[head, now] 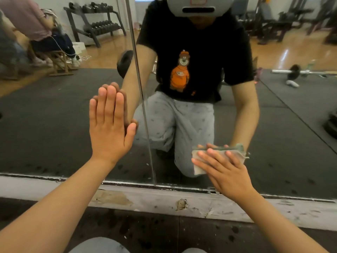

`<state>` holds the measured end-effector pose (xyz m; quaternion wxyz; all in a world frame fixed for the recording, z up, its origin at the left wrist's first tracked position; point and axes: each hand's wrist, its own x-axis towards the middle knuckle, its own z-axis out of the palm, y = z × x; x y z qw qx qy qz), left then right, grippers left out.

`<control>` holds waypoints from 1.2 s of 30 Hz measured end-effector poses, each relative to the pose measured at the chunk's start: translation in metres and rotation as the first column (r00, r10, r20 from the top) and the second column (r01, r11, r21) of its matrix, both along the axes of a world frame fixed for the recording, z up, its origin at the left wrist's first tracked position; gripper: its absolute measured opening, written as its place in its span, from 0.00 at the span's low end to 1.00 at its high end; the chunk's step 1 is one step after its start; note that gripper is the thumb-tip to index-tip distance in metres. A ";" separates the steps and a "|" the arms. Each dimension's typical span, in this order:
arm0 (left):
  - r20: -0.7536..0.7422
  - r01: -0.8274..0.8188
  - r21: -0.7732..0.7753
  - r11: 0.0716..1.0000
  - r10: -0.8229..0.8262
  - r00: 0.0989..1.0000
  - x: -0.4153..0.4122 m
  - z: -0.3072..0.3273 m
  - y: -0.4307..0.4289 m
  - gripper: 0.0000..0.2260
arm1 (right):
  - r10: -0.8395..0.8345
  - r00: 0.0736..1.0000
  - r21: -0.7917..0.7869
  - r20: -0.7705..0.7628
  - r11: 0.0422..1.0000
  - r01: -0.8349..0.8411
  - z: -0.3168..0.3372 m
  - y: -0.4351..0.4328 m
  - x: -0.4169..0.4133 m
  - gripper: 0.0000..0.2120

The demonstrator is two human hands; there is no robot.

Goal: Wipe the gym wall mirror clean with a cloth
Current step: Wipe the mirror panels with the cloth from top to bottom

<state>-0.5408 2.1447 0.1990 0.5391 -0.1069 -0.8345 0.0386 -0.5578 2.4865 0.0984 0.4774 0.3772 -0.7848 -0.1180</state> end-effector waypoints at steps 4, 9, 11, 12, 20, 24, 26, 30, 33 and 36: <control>-0.004 0.001 -0.005 1.000 -0.001 1.000 0.000 -0.001 0.000 0.30 | -0.010 1.000 -0.203 -0.020 0.979 0.006 0.022 -0.041 0.000 0.28; 0.006 -0.016 -0.009 1.000 0.016 1.000 0.001 -0.001 0.000 0.31 | -0.031 0.999 -0.327 0.022 0.944 0.036 0.004 -0.103 0.006 0.31; 0.009 -0.017 -0.010 1.000 0.017 1.000 0.002 -0.001 0.000 0.31 | 0.005 1.000 -0.296 0.029 0.955 0.003 -0.007 -0.125 0.008 0.33; 0.012 -0.015 -0.013 1.000 0.015 1.000 0.002 -0.001 0.000 0.31 | 0.024 0.999 -0.270 0.038 0.963 -0.013 -0.013 -0.136 0.010 0.34; 0.030 -0.029 -0.033 0.999 0.030 0.999 0.005 0.002 0.001 0.31 | 0.050 0.993 0.199 0.104 0.978 -0.070 -0.098 -0.129 0.012 0.35; 0.036 -0.047 -0.041 0.998 0.049 0.998 0.005 0.004 0.002 0.30 | 0.064 0.988 0.274 0.141 0.956 -0.101 -0.108 -0.087 0.006 0.30; 0.040 -0.055 -0.049 0.997 0.057 0.998 0.005 0.004 0.001 0.30 | 0.065 0.986 0.265 0.151 0.959 -0.104 -0.108 -0.070 0.005 0.29; 0.043 -0.064 -0.062 0.996 0.067 0.997 0.005 0.002 0.000 0.30 | 0.022 0.989 0.235 0.146 0.970 -0.057 -0.104 -0.030 0.001 0.25; 0.040 -0.070 -0.072 0.995 0.073 0.997 0.007 0.004 0.001 0.30 | -0.028 0.993 0.209 0.112 0.978 0.004 -0.093 0.019 0.001 0.24; 0.038 -0.063 -0.057 0.996 0.065 0.997 0.008 0.004 0.004 0.31 | -0.083 0.986 0.087 0.145 0.994 0.071 -0.072 0.077 0.004 0.25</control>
